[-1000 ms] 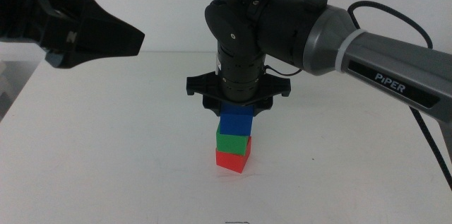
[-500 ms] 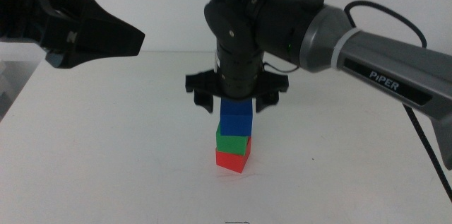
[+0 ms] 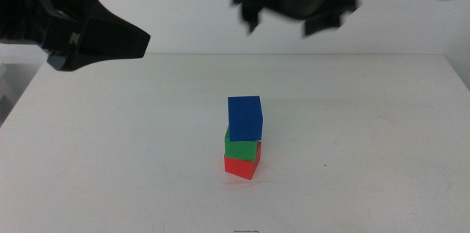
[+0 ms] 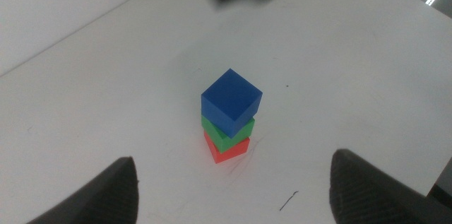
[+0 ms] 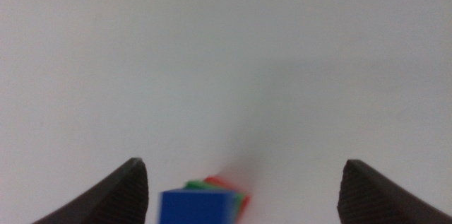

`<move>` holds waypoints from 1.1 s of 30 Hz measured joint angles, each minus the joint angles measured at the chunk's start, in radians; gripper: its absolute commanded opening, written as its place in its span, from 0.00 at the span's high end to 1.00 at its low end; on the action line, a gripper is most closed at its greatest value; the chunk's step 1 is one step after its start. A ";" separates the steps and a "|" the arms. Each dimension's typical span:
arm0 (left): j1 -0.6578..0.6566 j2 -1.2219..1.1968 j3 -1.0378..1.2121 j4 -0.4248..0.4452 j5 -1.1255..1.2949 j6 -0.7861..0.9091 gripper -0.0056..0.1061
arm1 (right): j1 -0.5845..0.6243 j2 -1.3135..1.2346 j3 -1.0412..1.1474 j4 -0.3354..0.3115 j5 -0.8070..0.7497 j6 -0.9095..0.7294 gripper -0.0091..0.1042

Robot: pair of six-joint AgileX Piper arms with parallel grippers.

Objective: Stack red cubes first, then green, then blue cubes in a specific spot.

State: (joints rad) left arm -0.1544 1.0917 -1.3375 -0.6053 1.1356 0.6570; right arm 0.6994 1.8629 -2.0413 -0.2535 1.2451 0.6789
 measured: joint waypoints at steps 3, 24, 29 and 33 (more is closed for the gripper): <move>0.000 0.000 0.000 0.000 0.000 0.000 0.13 | -0.050 -0.115 0.059 -0.027 -0.001 -0.048 0.21; 0.000 0.000 0.000 0.001 0.000 0.000 0.13 | -0.803 -1.003 0.991 0.270 -0.540 -0.615 0.21; 0.000 0.000 0.000 0.001 0.000 0.000 0.13 | -0.806 -0.992 0.999 0.280 -0.565 -0.632 0.21; 0.000 0.000 0.000 0.001 0.000 0.000 0.13 | -0.806 -0.992 0.999 0.280 -0.577 -0.632 0.21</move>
State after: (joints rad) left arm -0.1544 1.0917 -1.3375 -0.6042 1.1356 0.6570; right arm -0.1070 0.8711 -1.0425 0.0264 0.6678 0.0471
